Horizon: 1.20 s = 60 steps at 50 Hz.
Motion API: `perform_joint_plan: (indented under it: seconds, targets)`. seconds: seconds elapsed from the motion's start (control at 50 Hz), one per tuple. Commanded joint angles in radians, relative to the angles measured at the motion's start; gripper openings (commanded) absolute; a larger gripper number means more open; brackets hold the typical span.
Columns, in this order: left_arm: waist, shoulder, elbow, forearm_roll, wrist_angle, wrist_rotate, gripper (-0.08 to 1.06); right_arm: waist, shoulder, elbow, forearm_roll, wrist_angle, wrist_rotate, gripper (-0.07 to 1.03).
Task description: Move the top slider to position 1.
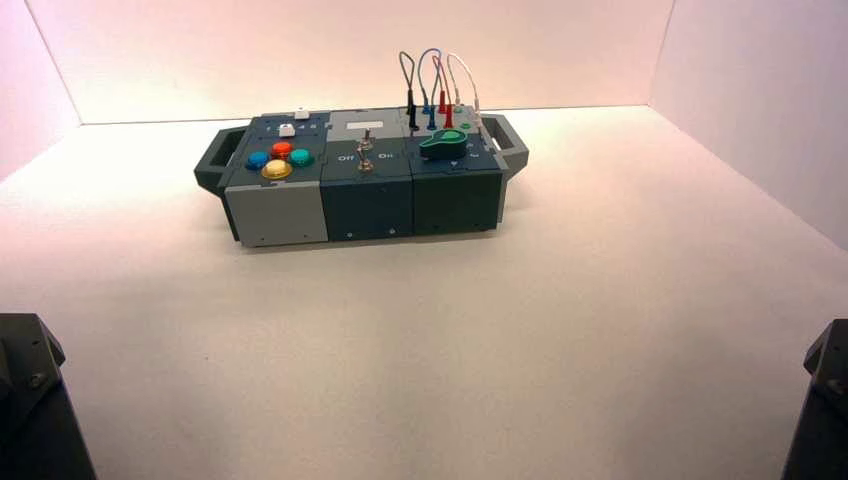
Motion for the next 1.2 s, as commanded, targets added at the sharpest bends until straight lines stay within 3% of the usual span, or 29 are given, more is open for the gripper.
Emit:
perform_joint_plan:
  seconds: [0.02,0.4,0.6,0.7,0.88,0.9,1.2]
  targets:
    - [0.006,0.005,-0.014,0.005,-0.012,0.006,-0.03,-0.002,0.003,-0.023,0.005,-0.005,0.003,-0.02]
    - [0.006,0.012,-0.018,0.003,0.002,0.006,-0.03,-0.002,0.003,-0.026,0.014,0.006,0.003,-0.02]
    - [0.006,0.051,-0.051,-0.003,0.092,0.000,-0.03,0.003,0.025,-0.029,0.035,0.026,0.003,-0.02]
    - [0.006,0.094,-0.100,-0.011,0.186,-0.005,-0.03,0.018,0.060,-0.048,0.049,0.064,0.003,-0.02]
    - [-0.002,0.150,-0.160,-0.015,0.268,-0.005,-0.03,0.040,0.115,-0.077,0.071,0.114,0.002,-0.02]
    - [-0.015,0.181,-0.193,-0.018,0.313,-0.005,-0.03,0.052,0.144,-0.098,0.081,0.144,0.003,-0.02]
    - [-0.057,0.334,-0.347,-0.021,0.488,-0.005,-0.03,0.164,0.256,-0.218,0.123,0.316,-0.003,-0.02]
